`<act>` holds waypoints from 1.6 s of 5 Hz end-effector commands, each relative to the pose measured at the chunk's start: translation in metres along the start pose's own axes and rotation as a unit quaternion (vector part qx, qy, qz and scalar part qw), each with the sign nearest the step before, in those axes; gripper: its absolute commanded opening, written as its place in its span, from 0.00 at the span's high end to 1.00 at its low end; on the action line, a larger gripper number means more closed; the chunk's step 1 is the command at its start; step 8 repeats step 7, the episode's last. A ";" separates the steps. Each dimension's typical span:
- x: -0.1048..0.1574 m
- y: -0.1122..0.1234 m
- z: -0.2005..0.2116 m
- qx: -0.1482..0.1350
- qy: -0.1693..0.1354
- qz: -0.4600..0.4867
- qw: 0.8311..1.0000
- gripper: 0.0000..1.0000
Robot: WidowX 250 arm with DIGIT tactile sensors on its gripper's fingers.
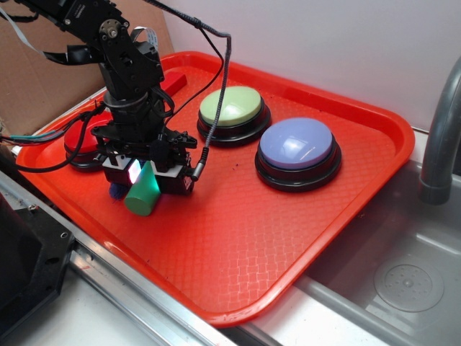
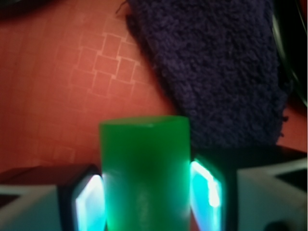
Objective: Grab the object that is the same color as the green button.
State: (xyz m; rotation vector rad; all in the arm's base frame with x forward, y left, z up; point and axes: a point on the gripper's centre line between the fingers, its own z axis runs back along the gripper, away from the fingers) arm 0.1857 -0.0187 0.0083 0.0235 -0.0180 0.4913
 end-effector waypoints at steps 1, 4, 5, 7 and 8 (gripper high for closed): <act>0.012 0.006 0.031 -0.029 -0.015 0.009 0.999 1.00; 0.022 0.022 0.155 -0.034 -0.069 -0.076 0.994 1.00; 0.020 0.033 0.181 -0.019 -0.081 -0.108 0.991 1.00; 0.010 0.041 0.186 -0.039 -0.111 -0.151 0.981 1.00; 0.010 0.041 0.186 -0.039 -0.111 -0.151 0.981 1.00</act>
